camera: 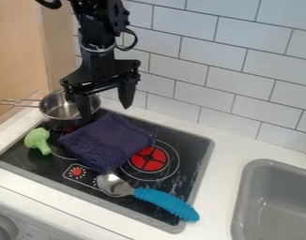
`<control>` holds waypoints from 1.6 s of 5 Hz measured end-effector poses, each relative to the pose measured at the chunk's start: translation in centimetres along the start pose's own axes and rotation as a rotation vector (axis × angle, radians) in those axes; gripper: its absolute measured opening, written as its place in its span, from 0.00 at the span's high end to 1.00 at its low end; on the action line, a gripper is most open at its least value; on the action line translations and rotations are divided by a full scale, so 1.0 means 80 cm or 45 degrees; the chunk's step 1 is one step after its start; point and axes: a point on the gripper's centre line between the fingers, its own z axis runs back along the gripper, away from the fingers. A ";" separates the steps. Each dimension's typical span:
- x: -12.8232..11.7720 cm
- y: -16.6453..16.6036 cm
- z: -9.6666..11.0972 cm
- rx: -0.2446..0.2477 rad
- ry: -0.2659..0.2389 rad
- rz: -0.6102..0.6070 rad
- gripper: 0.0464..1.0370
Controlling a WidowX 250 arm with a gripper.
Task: Put the spoon at the upper right of the table
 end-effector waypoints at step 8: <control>-0.150 -0.041 -0.019 0.116 0.051 0.335 0.04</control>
